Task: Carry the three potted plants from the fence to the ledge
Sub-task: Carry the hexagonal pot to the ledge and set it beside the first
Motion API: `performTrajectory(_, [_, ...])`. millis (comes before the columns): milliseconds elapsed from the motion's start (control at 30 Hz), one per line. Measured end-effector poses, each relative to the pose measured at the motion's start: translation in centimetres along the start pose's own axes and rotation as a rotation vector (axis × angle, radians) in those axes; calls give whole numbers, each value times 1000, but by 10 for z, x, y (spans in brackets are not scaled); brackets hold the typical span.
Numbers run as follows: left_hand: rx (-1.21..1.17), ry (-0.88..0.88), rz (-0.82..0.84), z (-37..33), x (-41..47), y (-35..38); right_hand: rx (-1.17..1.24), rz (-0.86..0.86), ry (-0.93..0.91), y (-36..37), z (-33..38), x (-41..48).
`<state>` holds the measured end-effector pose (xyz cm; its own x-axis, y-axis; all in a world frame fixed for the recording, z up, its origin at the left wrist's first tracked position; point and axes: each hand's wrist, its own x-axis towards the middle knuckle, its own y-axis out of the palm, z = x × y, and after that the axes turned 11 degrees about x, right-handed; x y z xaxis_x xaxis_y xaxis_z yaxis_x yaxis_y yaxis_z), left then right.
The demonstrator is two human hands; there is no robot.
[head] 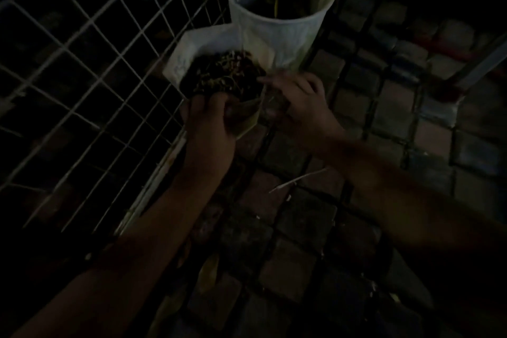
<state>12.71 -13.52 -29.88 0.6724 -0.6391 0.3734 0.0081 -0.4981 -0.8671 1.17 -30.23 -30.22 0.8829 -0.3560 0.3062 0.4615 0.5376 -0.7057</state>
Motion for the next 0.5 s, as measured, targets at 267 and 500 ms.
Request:
performTrajectory(267, [-195, 164, -157, 30, 21, 16, -27, 53, -111, -4, -5, 48])
performTrajectory(500, [-419, -177, -223, -1, -9, 28, 62, -167, 55, 28, 19, 29])
